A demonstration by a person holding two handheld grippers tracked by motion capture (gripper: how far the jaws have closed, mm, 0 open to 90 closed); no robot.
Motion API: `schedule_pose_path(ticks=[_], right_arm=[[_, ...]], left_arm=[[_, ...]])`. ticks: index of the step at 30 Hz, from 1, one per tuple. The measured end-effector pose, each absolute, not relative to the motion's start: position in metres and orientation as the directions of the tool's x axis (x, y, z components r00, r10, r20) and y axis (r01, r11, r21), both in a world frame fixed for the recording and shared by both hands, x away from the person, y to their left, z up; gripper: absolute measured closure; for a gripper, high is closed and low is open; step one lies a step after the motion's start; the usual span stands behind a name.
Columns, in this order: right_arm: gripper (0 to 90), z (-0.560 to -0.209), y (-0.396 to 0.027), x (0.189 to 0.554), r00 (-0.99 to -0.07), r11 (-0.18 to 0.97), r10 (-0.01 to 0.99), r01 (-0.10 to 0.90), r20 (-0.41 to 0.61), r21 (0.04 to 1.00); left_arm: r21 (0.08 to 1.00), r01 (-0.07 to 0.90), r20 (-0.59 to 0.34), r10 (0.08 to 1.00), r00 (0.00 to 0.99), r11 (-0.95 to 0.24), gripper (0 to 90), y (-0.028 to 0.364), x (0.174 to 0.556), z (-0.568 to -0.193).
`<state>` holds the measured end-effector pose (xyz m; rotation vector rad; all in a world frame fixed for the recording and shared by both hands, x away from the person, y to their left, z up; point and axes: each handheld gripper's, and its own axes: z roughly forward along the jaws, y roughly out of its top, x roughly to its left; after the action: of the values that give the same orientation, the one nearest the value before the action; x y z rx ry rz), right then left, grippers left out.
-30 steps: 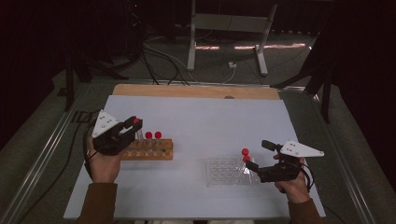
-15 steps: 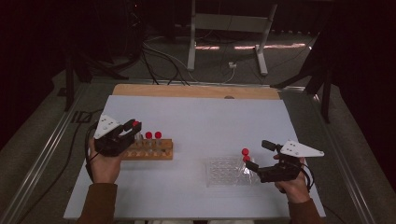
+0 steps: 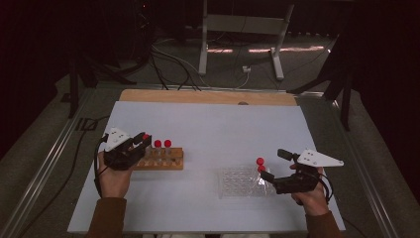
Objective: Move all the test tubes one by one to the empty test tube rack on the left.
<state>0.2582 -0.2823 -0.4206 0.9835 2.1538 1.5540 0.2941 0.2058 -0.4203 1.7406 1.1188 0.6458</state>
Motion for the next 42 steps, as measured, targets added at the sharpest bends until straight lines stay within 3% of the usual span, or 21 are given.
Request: schedule_pose_path(ticks=[25, 39, 42], right_arm=[[0.0, -0.421, -0.281, 0.258, -0.72, 0.179, 0.68, 0.347, 0.139, 0.921], [0.0, -0.423, -0.284, 0.257, -0.719, 0.184, 0.684, 0.336, 0.125, 0.924], [0.0, -0.425, -0.284, 0.257, -0.725, 0.186, 0.678, 0.329, 0.122, 0.926]], left_arm=[[0.884, 0.452, -0.097, 0.897, 0.432, -0.122, 68.8, 0.212, 0.294, -0.445], [0.922, 0.387, -0.154, 0.891, 0.427, -0.026, 42.6, 0.221, 0.278, -0.434], [0.929, 0.371, -0.16, 0.892, 0.422, -0.008, 33.4, 0.22, 0.275, -0.431]])
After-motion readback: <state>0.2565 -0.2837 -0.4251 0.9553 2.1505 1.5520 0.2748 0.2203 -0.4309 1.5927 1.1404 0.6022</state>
